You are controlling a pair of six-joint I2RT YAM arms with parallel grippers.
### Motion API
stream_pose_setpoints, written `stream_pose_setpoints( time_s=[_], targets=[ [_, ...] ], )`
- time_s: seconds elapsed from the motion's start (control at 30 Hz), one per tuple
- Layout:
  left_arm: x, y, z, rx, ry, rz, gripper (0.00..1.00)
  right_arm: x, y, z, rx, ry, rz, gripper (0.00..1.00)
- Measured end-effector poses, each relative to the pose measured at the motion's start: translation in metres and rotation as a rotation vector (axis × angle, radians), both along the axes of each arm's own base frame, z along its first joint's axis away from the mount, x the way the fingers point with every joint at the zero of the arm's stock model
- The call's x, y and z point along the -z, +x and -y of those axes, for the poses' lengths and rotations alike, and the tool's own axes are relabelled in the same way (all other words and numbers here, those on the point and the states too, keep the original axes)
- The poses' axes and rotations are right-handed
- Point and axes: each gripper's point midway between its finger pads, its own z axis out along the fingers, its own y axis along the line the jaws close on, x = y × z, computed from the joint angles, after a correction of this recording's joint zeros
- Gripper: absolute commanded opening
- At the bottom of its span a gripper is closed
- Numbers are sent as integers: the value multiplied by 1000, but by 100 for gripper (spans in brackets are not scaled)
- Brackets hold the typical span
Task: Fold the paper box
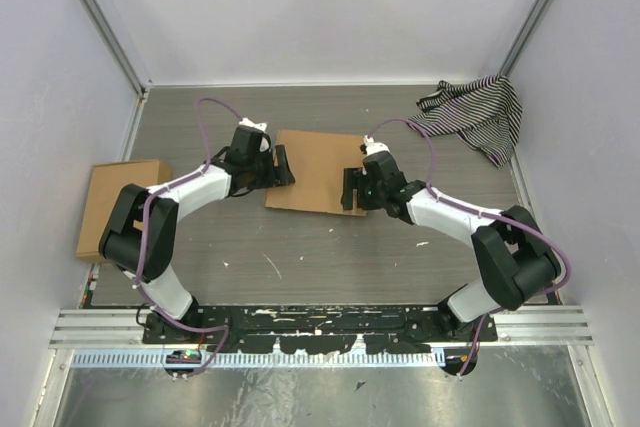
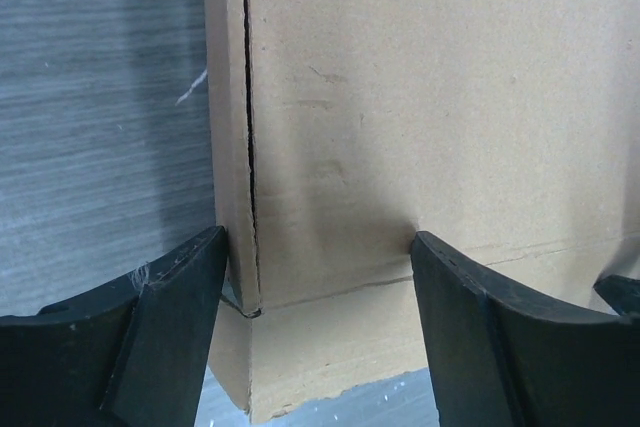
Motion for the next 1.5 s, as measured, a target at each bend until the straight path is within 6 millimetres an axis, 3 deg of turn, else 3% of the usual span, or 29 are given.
stream_pose_setpoints(
  time_s=[0.37,0.47,0.53,0.77,0.97,1.2,1.5],
  targets=[
    [1,-26,-2,3,6,-138,74,-1,-9,4,42,-7,-79,79],
    [2,-33,-2,3,-5,-151,74,-2,-12,5,46,-2,-90,85],
    [2,-36,-1,3,-13,-159,74,-3,-14,5,47,2,-93,99],
    [2,-43,-3,-14,4,-168,83,-11,-18,8,57,21,-77,100],
    [-4,-52,-26,-68,89,-152,85,-16,-19,12,72,18,-56,100],
    [-14,-60,-42,-95,138,-126,83,-7,-29,19,73,2,-78,98],
    [7,-92,-47,-67,111,-166,82,-6,-43,15,26,37,-100,96]
  ],
)
